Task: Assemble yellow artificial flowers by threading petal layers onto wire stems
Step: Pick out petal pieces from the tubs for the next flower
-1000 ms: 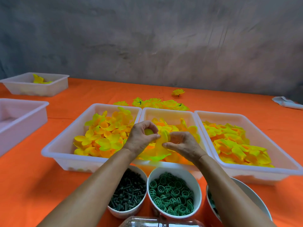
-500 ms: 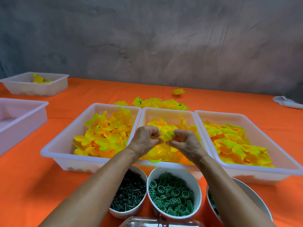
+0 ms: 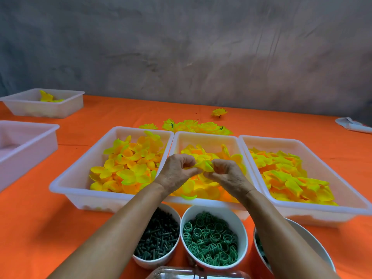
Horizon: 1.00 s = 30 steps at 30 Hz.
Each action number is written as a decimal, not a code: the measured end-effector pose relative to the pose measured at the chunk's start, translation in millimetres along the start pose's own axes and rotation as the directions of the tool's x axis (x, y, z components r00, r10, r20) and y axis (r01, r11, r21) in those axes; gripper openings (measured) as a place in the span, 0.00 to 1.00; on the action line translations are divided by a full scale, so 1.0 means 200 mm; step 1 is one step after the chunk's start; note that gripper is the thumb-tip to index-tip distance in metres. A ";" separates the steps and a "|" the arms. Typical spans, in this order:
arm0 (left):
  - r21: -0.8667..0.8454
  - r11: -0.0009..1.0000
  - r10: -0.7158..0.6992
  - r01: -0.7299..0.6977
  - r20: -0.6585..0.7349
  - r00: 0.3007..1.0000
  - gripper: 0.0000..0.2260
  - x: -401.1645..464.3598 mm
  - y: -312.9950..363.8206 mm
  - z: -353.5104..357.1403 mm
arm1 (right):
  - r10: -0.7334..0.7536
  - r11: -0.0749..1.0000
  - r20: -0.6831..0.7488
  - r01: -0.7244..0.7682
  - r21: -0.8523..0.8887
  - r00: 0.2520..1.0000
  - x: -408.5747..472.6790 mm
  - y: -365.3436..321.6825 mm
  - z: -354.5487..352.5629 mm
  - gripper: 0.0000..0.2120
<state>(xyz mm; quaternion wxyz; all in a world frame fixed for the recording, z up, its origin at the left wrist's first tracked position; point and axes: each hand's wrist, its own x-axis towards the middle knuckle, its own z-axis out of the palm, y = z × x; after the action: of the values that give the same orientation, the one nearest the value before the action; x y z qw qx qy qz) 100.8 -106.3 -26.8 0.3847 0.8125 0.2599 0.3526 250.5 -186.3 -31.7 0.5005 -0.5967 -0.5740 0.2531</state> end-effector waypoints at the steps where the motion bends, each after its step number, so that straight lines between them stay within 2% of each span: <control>1: -0.017 1.000 -0.010 0.010 0.003 1.000 0.06 0.00 0.00 0.00 | 0.002 1.000 -0.002 -0.002 0.002 1.000 0.00 0.01 0.00 0.04; 3: -0.022 0.999 -0.023 0.023 0.010 1.000 0.04 0.00 0.01 0.00 | 0.009 1.000 0.004 -0.009 0.005 1.000 0.00 0.01 0.00 0.03; 8: 0.028 0.999 -0.028 0.029 -0.014 1.000 0.13 0.00 -0.02 -0.01 | 0.009 0.995 -0.004 -0.008 0.096 1.000 0.00 0.01 0.00 0.01; 10: 0.022 0.999 -0.047 0.048 -0.048 0.998 0.15 0.00 -0.02 -0.01 | 0.003 0.993 -0.010 -0.002 0.116 1.000 0.00 0.00 0.00 0.05; 13: -0.124 0.990 -0.080 0.071 -0.070 0.994 0.13 0.00 -0.02 -0.01 | 0.002 0.993 -0.024 0.001 0.116 1.000 -0.01 -0.01 -0.01 0.12; 16: -0.252 0.964 -0.104 0.089 -0.045 0.994 0.11 0.01 -0.02 -0.01 | 0.005 0.998 -0.035 -0.003 0.066 0.999 -0.01 -0.02 -0.01 0.10; 19: -0.311 0.945 -0.119 0.101 -0.039 0.992 0.12 0.01 -0.02 -0.01 | 0.019 0.999 -0.015 -0.018 0.048 1.000 -0.01 -0.02 -0.01 0.11; 22: -0.354 0.929 -0.131 0.107 -0.044 0.990 0.13 0.00 -0.02 -0.02 | 0.040 0.998 -0.013 -0.039 0.046 0.999 -0.01 -0.01 -0.01 0.07; 24: -0.365 0.923 -0.142 0.122 -0.029 0.989 0.18 0.00 -0.02 -0.02 | 0.049 0.996 -0.025 -0.047 0.074 0.998 -0.01 0.00 -0.01 0.04; 27: -0.355 0.923 -0.175 0.150 -0.041 0.984 0.27 0.01 -0.02 -0.02 | 0.045 0.990 -0.063 -0.035 0.139 0.997 -0.01 -0.01 -0.01 0.06; 29: -0.299 0.937 -0.205 0.182 -0.047 0.978 0.24 0.02 -0.02 -0.02 | 0.041 0.988 -0.080 -0.028 0.155 0.996 -0.01 -0.01 -0.01 0.07; 30: -0.271 0.945 -0.196 0.180 -0.033 0.980 0.18 0.02 -0.02 -0.02 | 0.043 0.986 -0.077 -0.030 0.165 0.996 -0.01 -0.02 -0.02 0.07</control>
<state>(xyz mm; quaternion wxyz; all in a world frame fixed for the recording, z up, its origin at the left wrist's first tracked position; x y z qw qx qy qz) 99.2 -100.0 -26.6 0.5146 0.7138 0.2978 0.3702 251.4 -189.5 -28.1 0.5658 -0.5735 -0.5197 0.2843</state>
